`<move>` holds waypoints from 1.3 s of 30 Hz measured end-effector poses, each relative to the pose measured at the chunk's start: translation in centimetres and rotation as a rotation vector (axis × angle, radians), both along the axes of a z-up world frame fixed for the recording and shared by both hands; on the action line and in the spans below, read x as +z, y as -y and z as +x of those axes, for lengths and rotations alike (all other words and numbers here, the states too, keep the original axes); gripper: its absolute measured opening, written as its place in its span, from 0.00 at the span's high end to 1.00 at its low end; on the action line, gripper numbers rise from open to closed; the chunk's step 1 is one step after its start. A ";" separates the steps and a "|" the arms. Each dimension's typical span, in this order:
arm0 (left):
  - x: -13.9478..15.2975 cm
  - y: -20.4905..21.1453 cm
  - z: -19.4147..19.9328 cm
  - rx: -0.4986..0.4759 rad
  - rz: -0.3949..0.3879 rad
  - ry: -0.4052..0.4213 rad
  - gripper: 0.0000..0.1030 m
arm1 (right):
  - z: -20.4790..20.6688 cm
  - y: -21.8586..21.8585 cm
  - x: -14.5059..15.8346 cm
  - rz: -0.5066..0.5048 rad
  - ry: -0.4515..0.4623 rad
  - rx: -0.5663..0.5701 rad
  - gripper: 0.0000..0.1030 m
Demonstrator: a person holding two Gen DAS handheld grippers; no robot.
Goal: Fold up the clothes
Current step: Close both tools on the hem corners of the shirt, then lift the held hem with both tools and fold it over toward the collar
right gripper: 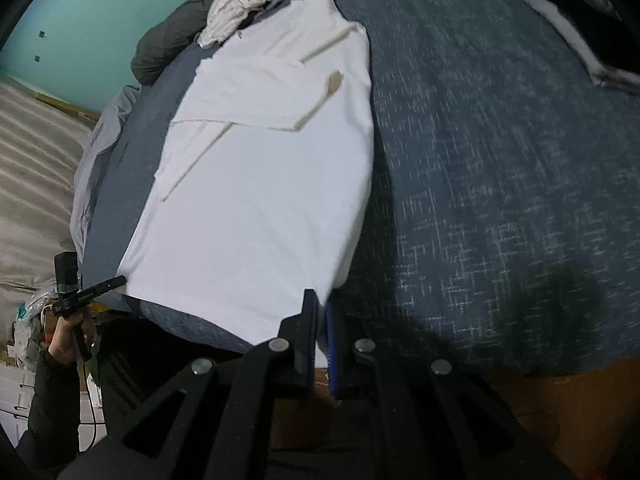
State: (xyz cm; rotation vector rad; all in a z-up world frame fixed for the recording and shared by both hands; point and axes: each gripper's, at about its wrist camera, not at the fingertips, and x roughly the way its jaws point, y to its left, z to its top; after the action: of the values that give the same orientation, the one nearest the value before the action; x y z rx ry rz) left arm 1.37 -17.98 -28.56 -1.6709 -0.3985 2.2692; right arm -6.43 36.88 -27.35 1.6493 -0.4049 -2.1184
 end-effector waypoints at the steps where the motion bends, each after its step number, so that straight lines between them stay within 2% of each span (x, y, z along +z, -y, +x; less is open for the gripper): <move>1: 0.4 -0.1 0.0 -0.005 -0.003 -0.010 0.96 | 0.1 0.0 0.6 -0.002 -0.013 0.003 0.97; 6: 1.9 1.0 0.8 -0.004 0.008 -0.059 0.96 | 0.4 -0.2 3.5 -0.012 -0.078 0.014 0.98; 16: 4.9 0.6 1.7 -0.027 0.019 -0.141 0.97 | 2.2 0.7 7.2 -0.052 -0.163 0.047 0.98; 26: 8.5 1.4 5.6 -0.064 0.025 -0.197 0.97 | 4.8 0.8 9.9 -0.063 -0.213 0.107 0.98; 31: 10.0 1.1 6.3 -0.080 0.020 -0.221 0.97 | 5.6 0.9 11.1 -0.057 -0.235 0.139 0.98; 39: 11.4 1.0 4.1 -0.089 0.030 -0.250 0.96 | 4.8 1.8 12.2 -0.064 -0.256 0.163 0.98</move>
State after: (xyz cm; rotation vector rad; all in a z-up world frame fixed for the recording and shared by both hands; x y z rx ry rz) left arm 5.44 -18.98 -17.13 -1.3395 -0.2928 2.3547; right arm -1.65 35.03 -15.14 1.3071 -0.2458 -2.1334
